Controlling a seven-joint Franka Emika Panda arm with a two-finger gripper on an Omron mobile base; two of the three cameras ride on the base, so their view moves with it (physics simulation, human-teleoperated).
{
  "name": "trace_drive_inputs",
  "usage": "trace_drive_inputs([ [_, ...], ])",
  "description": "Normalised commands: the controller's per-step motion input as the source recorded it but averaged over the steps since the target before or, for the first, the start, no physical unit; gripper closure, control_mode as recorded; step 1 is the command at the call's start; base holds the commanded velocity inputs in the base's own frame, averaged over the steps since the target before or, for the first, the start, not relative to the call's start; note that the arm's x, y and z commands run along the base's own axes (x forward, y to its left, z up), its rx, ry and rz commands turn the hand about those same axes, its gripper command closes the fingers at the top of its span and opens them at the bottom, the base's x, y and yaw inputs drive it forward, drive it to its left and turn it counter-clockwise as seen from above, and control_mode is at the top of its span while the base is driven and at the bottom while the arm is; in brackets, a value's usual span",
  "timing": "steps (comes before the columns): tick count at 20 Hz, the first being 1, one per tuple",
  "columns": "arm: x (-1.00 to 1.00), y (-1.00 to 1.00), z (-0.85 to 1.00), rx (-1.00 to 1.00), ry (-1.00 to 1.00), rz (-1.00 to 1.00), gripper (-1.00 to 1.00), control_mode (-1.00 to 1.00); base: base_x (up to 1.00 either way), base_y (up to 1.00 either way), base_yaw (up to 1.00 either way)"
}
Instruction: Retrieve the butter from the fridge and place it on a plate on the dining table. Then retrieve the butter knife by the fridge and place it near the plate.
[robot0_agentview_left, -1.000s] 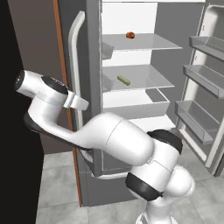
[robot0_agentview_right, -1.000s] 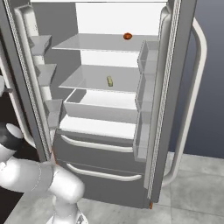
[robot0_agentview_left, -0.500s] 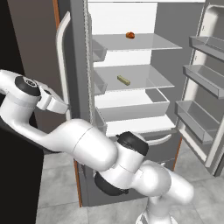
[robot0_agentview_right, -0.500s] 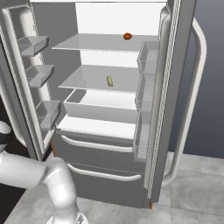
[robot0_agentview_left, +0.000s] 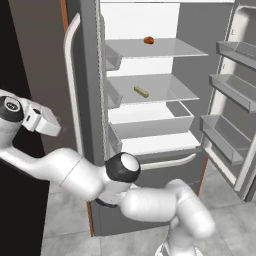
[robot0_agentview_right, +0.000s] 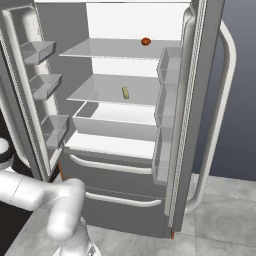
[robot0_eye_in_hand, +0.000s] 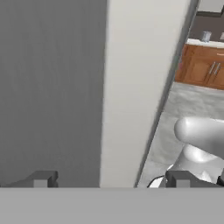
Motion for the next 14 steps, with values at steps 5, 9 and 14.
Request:
trace_drive_inputs([
  [5,-0.36,0.12,-0.37,0.00,0.08,-0.01,-1.00,-1.00,0.00,0.00,0.00],
  [9,-0.72,0.12,-0.08,0.02,0.10,-0.02,-1.00,-1.00,0.00,0.00,0.00],
  [14,-0.46,0.05,0.00,0.05,0.10,-0.06,-1.00,-1.00,0.00,0.00,0.00],
])
